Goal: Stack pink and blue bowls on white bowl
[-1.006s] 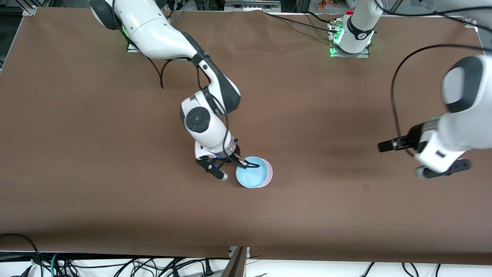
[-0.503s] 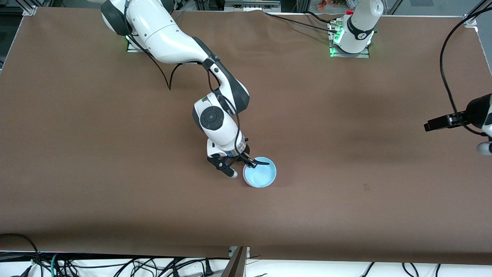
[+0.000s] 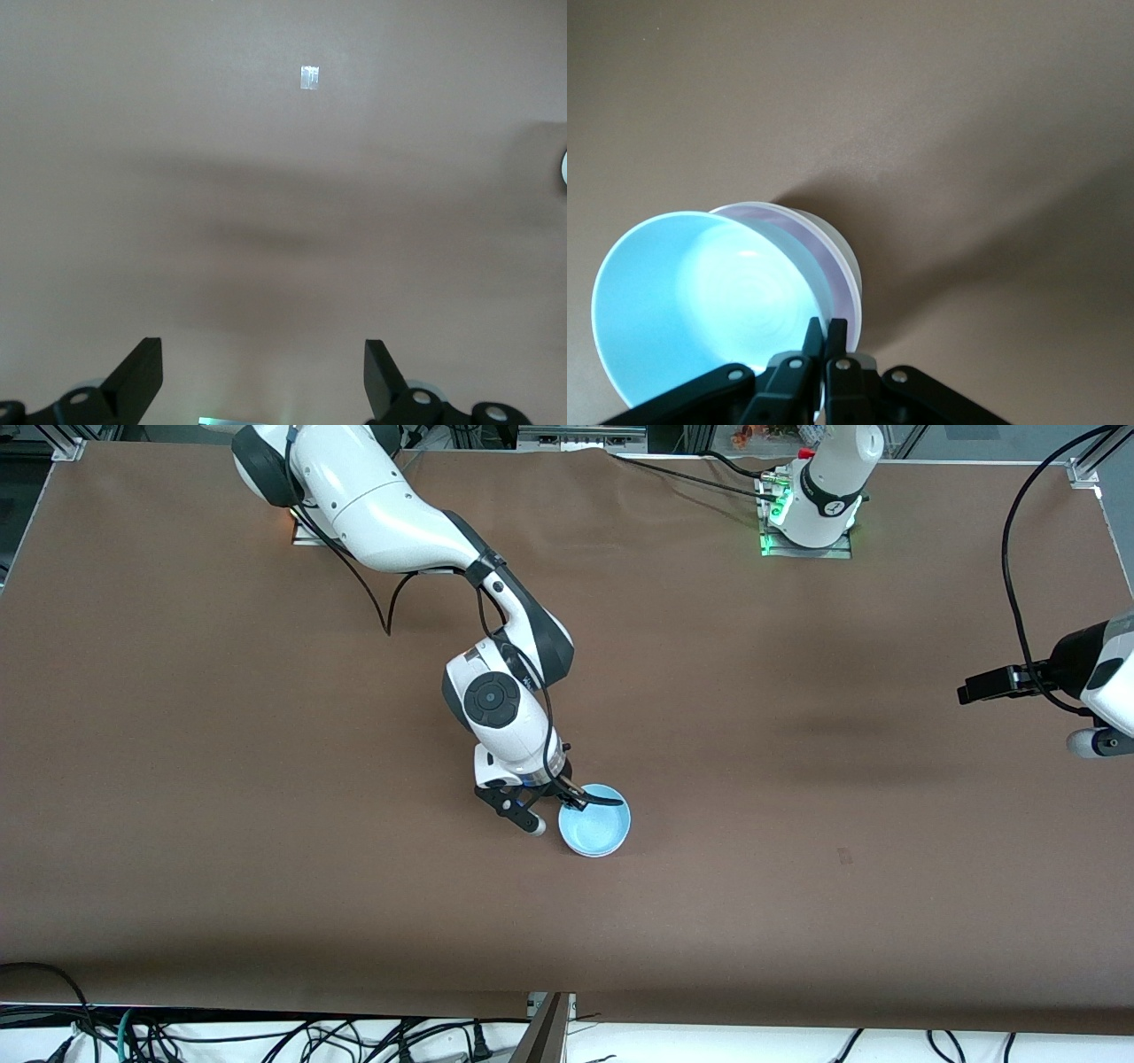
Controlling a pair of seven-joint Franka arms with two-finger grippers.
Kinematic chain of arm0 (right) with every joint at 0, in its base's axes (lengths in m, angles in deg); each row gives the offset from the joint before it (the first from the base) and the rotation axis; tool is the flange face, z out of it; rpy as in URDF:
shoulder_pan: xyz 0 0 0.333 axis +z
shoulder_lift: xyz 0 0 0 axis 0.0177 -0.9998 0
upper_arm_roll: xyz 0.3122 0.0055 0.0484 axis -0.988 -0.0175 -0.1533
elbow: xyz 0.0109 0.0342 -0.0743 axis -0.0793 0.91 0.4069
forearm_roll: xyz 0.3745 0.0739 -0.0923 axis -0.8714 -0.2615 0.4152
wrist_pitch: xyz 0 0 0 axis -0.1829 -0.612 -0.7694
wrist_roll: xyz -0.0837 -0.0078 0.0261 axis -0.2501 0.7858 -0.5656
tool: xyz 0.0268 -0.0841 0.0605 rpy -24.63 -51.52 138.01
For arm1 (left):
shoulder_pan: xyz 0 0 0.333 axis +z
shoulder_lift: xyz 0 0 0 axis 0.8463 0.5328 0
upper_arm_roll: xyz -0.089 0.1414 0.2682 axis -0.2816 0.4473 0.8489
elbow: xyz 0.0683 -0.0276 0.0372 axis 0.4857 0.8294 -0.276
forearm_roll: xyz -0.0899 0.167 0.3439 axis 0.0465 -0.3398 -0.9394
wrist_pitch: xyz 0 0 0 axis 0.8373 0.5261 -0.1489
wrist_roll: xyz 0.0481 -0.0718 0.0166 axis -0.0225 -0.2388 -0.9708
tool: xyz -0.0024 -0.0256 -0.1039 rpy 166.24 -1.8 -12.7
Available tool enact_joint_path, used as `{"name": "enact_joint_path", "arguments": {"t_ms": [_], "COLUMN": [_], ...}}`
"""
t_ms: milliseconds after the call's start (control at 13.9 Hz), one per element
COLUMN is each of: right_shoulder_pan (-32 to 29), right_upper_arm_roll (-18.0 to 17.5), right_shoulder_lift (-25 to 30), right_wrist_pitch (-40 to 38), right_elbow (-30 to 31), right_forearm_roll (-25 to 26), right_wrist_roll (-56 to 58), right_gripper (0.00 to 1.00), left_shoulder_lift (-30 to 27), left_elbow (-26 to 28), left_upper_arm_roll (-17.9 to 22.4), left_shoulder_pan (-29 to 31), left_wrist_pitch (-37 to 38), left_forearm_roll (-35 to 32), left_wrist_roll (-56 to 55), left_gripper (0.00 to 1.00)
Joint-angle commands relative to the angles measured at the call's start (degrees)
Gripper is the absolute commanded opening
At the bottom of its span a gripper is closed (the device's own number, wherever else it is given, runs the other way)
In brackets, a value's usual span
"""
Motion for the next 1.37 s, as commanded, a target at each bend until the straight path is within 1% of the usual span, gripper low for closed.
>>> {"name": "enact_joint_path", "arguments": {"t_ms": [0,431,503,647,719,790,862,1006,1150,1222,1293], "right_shoulder_pan": [0.25,0.25,0.25,0.25,0.25,0.16,-0.10,-0.45,-0.80,-1.24,-1.59], "right_upper_arm_roll": [0.22,0.22,0.22,0.22,0.22,0.22,0.22,0.39,1.09,2.31,3.54], "right_shoulder_lift": [-1.09,-1.71,-1.71,-1.71,-1.62,-1.54,-1.27,-0.49,0.83,1.97,3.90], "right_wrist_pitch": [-0.39,-0.13,-0.13,-0.13,-0.13,-0.13,-0.30,-1.18,-3.45,-6.25,-9.06], "right_elbow": [-1.71,-1.80,-1.80,-1.80,-1.80,-1.80,-1.88,-1.89,-1.97,-1.97,-1.80], "right_forearm_roll": [0.95,0.95,0.95,0.95,0.95,0.86,0.78,0.77,0.95,0.86,0.86], "right_wrist_roll": [-0.65,-0.74,-0.74,-0.74,-0.57,-0.65,-0.57,-0.48,-0.30,1.53,5.98], "right_gripper": [0.00,0.00,0.04,0.19,0.31,0.48,0.58,1.00,1.00,1.00,1.00], "left_shoulder_lift": [-2.30,-0.90,-0.90,-0.37,-0.02,0.24,0.25,0.25,0.59,0.60,0.68], "left_elbow": [2.60,1.81,1.81,1.38,0.59,0.23,0.23,0.23,0.14,0.06,0.05], "left_upper_arm_roll": [-0.91,-0.91,-0.91,-0.91,-1.00,-0.91,-0.91,-1.00,-1.00,-1.00,-1.00], "left_shoulder_pan": [0.80,0.89,0.80,0.80,0.71,0.71,0.80,0.80,0.71,0.71,0.71], "left_wrist_pitch": [-0.69,-0.42,-0.51,-0.69,-0.69,-0.69,-0.69,-0.69,-0.69,-0.69,-0.69], "left_forearm_roll": [-1.45,-1.45,-1.45,-1.36,-1.36,-1.36,-1.36,-1.36,-1.19,-1.19,-1.19], "left_wrist_roll": [1.10,1.10,1.10,1.02,1.02,1.10,1.02,1.02,1.10,1.02,0.93], "left_gripper": [1.00,1.00,1.00,1.00,1.00,1.00,1.00,1.00,1.00,1.00,1.00]}}
